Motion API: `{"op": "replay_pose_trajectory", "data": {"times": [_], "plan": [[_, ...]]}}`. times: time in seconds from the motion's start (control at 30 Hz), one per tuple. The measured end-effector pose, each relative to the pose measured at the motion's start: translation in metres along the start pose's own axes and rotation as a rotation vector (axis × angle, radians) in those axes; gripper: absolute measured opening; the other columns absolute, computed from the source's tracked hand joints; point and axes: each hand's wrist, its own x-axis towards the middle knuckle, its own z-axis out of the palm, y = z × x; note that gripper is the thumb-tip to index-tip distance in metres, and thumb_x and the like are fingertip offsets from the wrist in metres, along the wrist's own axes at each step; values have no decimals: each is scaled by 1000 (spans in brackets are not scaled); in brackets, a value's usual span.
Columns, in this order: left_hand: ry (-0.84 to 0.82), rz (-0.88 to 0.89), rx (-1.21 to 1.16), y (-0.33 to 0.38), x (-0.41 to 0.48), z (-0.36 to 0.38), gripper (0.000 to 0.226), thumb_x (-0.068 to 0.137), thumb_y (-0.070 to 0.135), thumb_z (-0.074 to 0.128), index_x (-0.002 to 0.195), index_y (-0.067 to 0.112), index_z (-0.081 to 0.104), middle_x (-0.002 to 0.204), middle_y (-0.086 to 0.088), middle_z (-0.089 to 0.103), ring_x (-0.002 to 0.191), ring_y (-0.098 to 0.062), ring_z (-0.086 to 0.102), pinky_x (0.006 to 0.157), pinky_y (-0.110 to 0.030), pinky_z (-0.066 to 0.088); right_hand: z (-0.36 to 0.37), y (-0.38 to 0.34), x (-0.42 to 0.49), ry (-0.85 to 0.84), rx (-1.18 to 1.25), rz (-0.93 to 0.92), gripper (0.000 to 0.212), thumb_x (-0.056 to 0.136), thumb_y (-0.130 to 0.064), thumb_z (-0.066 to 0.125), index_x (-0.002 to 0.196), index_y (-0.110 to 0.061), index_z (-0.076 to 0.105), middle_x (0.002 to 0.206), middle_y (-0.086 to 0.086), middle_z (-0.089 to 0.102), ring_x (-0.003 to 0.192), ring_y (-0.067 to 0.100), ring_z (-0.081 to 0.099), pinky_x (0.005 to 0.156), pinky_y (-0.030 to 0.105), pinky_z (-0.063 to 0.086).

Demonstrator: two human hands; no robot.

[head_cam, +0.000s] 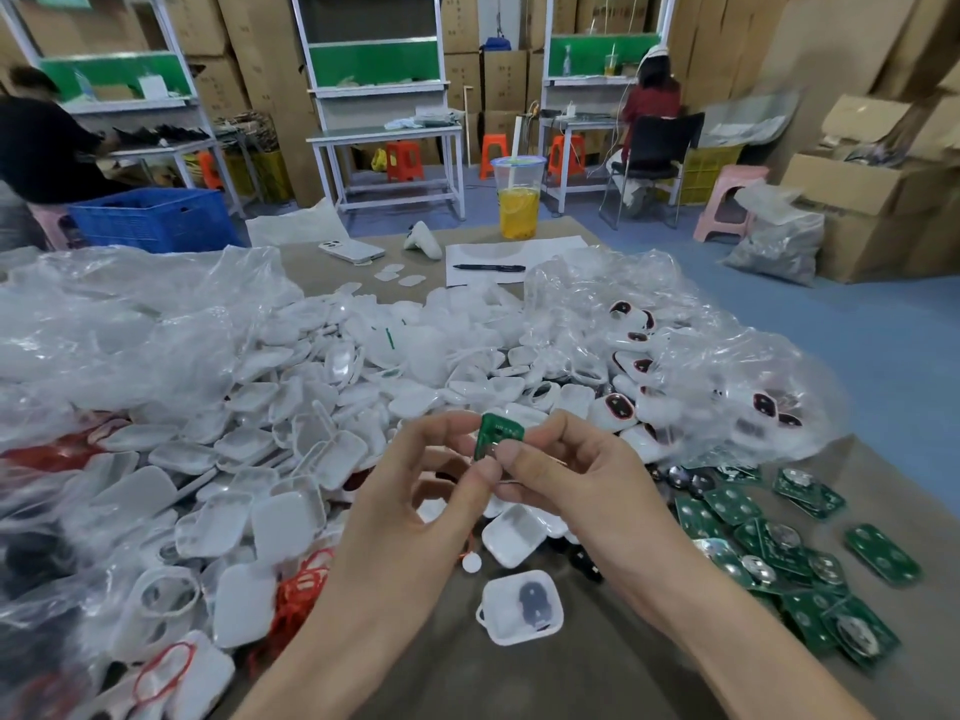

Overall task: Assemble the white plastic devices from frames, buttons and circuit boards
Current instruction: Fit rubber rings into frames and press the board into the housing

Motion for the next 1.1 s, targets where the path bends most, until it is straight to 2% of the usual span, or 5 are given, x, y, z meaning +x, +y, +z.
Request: {"op": "replay_pose_trajectory", "data": {"times": [0.2,0.4,0.53,0.63,1.1], "plan": [[-22,120,152,-7,0,-5,28,85,36,75,104,53,63,94,17,65,83,-9,65,63,-16,50,1,-2,-1,-60,36,26,18,65,-35,85,70,-26,71,68,-2,71,69,14,72,78,26,60],[-37,258,324,-12,1,-9,34,86,35,69,116,50,62,109,20,58,93,-8,64,69,-36,58,1,-4,-1,-104,49,26,20,70,-30,88,81,-22,73,82,6,75,79,19,74,75,28,60],[-27,354,460,-14,0,-11,34,90,42,59,123,49,59,112,22,57,102,-1,60,82,-6,43,1,-7,-4,-108,36,11,36,76,-47,79,106,-27,74,102,15,75,93,28,75,79,30,59],[-46,377,502,-15,-3,-14,35,92,42,56,126,47,57,115,22,56,106,-1,59,85,-5,40,2,-9,-4,-94,14,6,38,79,-53,77,108,-28,74,101,14,76,92,26,75,78,29,59],[-52,355,514,-25,-1,-14,32,88,52,57,120,49,60,118,21,58,101,2,60,83,-2,39,-3,-12,-7,-76,50,18,7,79,-30,74,85,-25,75,84,9,76,80,25,76,75,28,61]]}}
